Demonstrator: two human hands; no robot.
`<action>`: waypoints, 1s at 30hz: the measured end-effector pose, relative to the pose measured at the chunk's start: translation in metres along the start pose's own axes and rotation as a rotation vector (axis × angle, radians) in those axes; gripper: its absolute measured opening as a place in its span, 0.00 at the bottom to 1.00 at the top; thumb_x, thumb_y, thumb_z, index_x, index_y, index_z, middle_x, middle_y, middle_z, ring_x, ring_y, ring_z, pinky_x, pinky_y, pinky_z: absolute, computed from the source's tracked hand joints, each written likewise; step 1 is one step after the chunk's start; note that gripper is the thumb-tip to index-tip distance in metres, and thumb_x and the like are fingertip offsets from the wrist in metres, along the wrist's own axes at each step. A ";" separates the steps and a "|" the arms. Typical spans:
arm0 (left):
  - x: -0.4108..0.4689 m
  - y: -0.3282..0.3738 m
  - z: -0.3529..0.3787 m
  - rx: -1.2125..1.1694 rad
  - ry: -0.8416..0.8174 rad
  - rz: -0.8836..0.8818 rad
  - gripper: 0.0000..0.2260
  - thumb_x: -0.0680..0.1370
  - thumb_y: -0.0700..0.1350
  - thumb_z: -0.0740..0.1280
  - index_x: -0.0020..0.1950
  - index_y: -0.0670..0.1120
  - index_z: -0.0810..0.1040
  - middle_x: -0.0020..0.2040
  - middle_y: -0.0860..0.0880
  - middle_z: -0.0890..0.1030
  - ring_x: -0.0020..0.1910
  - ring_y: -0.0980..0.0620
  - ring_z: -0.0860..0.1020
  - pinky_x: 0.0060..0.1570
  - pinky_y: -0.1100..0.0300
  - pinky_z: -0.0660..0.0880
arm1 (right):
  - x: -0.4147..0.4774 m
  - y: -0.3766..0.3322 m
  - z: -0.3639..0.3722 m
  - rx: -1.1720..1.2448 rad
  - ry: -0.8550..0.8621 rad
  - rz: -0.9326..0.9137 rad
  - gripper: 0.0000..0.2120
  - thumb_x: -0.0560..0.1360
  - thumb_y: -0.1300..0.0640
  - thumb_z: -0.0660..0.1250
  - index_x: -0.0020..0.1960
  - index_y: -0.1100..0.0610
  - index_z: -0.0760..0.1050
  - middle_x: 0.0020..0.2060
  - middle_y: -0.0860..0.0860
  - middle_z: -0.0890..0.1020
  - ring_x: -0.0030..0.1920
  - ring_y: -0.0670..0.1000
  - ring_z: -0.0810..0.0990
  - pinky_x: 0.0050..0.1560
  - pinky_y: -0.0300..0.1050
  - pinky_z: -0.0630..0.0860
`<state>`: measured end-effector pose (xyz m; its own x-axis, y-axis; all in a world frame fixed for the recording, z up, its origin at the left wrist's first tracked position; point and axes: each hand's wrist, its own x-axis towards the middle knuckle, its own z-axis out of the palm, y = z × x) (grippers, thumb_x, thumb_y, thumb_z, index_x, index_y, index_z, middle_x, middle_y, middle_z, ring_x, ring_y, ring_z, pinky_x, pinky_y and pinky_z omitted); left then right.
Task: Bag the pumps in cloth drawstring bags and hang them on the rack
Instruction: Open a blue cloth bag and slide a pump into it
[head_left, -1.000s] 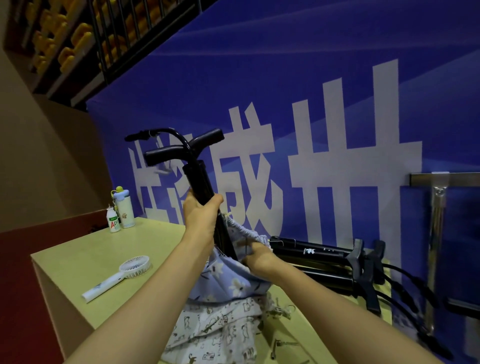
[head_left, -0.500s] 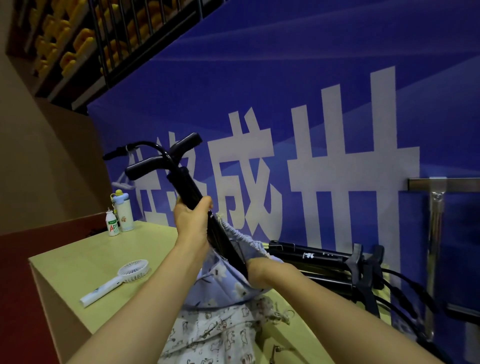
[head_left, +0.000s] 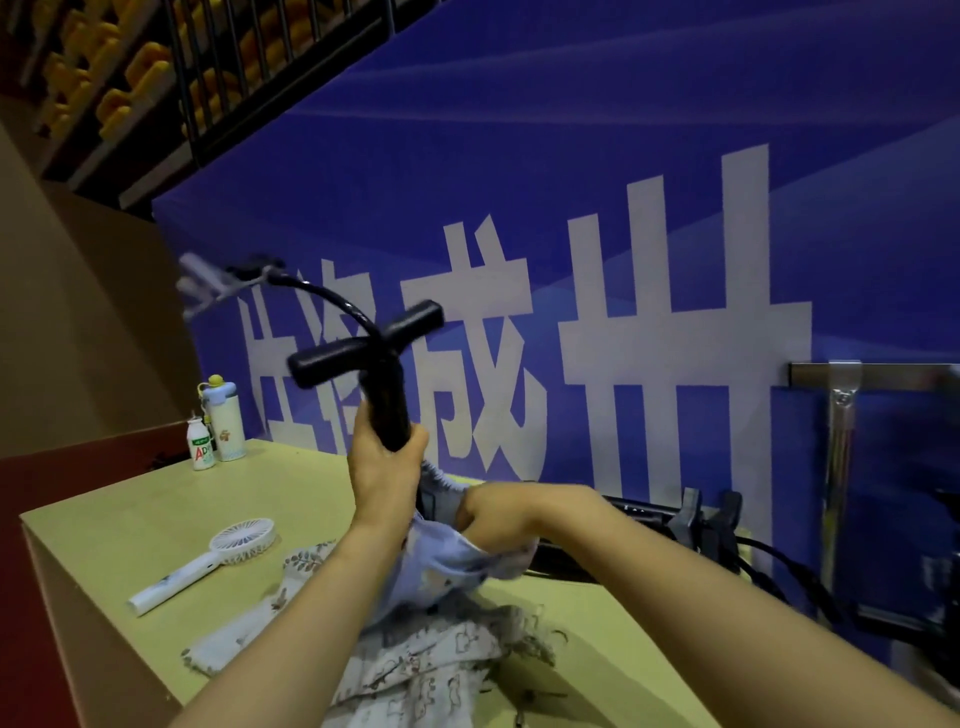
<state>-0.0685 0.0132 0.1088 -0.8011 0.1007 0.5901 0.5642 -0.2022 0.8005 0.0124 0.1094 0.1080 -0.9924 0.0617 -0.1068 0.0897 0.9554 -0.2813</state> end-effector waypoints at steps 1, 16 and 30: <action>-0.002 -0.006 0.000 0.047 -0.049 0.004 0.11 0.74 0.35 0.67 0.50 0.47 0.71 0.37 0.46 0.75 0.36 0.48 0.75 0.37 0.56 0.73 | 0.000 0.004 -0.004 -0.021 0.008 0.019 0.15 0.76 0.50 0.62 0.37 0.60 0.76 0.32 0.54 0.74 0.36 0.54 0.71 0.40 0.48 0.70; 0.001 -0.007 0.002 0.202 -0.116 -0.001 0.16 0.73 0.42 0.72 0.57 0.40 0.72 0.43 0.44 0.78 0.44 0.44 0.78 0.45 0.56 0.73 | -0.010 0.007 -0.050 1.735 0.683 -0.494 0.09 0.79 0.59 0.61 0.44 0.61 0.77 0.37 0.50 0.83 0.25 0.43 0.68 0.38 0.37 0.71; 0.006 0.087 0.006 0.397 -0.067 0.313 0.21 0.73 0.52 0.70 0.59 0.42 0.68 0.50 0.46 0.76 0.50 0.46 0.76 0.48 0.50 0.76 | -0.072 -0.022 -0.140 0.998 1.196 -0.337 0.11 0.75 0.66 0.65 0.40 0.52 0.76 0.37 0.48 0.80 0.40 0.45 0.80 0.43 0.34 0.75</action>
<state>-0.0229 0.0022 0.1827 -0.5742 0.1591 0.8031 0.8180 0.1522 0.5546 0.0698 0.1238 0.2551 -0.4265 0.5363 0.7283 -0.5976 0.4373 -0.6720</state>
